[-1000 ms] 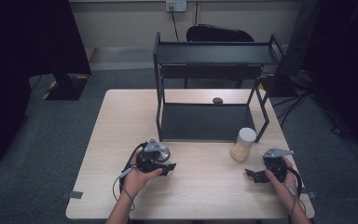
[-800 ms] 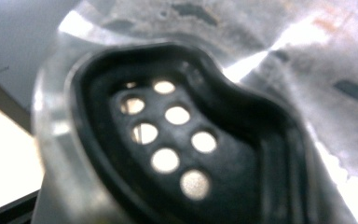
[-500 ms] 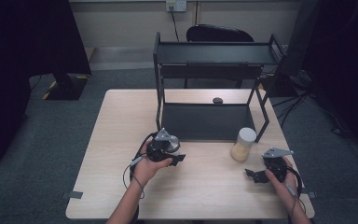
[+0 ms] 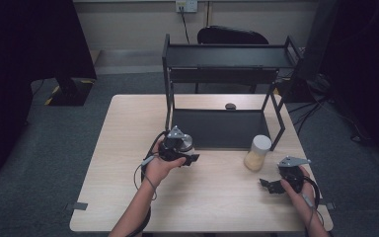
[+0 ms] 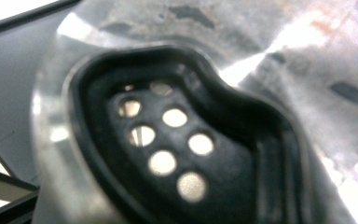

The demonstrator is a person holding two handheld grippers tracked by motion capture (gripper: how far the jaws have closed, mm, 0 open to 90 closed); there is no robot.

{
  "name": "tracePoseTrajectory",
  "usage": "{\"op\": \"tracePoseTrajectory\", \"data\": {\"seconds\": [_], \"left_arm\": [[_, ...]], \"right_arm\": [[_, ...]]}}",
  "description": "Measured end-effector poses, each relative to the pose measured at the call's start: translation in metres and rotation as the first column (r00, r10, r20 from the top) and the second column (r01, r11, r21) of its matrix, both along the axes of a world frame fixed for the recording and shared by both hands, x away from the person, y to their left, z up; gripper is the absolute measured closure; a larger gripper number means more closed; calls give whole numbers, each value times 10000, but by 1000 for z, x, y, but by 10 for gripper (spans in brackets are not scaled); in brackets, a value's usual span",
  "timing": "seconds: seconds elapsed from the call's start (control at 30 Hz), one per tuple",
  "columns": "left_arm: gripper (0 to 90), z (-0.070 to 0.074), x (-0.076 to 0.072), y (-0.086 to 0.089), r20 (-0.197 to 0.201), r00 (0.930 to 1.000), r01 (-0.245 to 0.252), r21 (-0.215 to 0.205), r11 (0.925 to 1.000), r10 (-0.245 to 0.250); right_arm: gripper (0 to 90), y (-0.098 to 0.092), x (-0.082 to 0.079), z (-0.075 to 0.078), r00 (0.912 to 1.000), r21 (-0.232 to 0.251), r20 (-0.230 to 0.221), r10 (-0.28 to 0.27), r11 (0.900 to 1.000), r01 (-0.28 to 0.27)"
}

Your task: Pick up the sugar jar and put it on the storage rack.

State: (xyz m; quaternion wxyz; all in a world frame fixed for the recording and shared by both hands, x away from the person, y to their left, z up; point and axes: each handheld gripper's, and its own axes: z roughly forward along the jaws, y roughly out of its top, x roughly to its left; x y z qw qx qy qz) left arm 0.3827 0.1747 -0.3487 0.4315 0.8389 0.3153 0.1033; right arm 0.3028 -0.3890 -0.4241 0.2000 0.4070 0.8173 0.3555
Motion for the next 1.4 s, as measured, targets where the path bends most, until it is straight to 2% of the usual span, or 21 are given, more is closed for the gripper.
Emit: {"op": "tracePoseTrajectory", "data": {"seconds": [0.17,0.3,0.57,1.4], "left_arm": [[297,7,5,-4,18,10000,63,37,10000,-63],[297,10,11,-5,-45,10000,76,-146,9999,-77],[297,19,18,-11,10,10000,52,-181,9998,-52],[298,52,44,-35,71,9999,156,25,9999,-156]], "right_arm": [[0,0,0,0,10000,1,-3,3,10000,-3],[0,0,0,0,10000,3,-5,1,10000,-1],[0,0,0,0,10000,3,-6,0,10000,0],[0,0,0,0,10000,1,-6,4,10000,-4]]}}
